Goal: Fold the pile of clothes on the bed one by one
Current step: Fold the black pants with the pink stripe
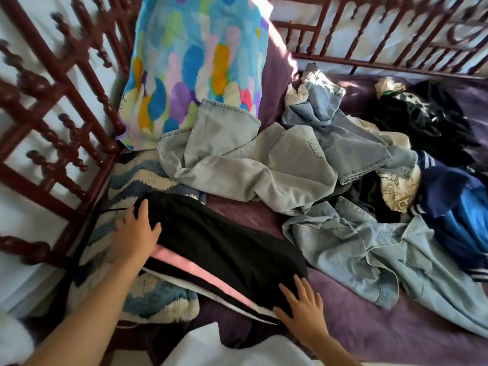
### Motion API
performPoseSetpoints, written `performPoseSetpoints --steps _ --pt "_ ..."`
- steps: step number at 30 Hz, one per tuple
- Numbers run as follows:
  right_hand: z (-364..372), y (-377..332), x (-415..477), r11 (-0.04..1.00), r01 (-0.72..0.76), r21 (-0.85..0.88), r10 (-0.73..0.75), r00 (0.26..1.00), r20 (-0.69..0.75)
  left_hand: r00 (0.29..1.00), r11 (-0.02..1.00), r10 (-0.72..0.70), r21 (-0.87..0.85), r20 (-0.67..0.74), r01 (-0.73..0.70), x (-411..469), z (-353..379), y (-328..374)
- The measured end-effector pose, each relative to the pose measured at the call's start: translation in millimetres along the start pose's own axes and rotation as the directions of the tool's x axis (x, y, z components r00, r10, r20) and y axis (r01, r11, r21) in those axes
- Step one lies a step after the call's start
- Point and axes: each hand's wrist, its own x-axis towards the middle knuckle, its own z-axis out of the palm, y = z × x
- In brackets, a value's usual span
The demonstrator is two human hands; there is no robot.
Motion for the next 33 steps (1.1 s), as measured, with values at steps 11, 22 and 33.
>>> performPoseSetpoints --steps 11,22,33 --pt "-12.3 13.7 24.5 0.360 -0.398 0.844 0.514 0.840 0.177 0.781 0.753 0.624 0.288 -0.028 -0.591 -54.5 29.3 33.6" --pt "-111.2 61.7 16.5 0.061 -0.141 0.988 0.631 0.773 0.071 0.730 0.713 0.570 0.215 0.377 -0.668 -84.1 72.3 57.1" --pt "-158.3 -109.0 24.4 0.613 0.240 0.753 0.032 0.944 -0.327 0.722 0.725 0.687 0.010 -0.083 -0.689 -77.6 42.1 52.2"
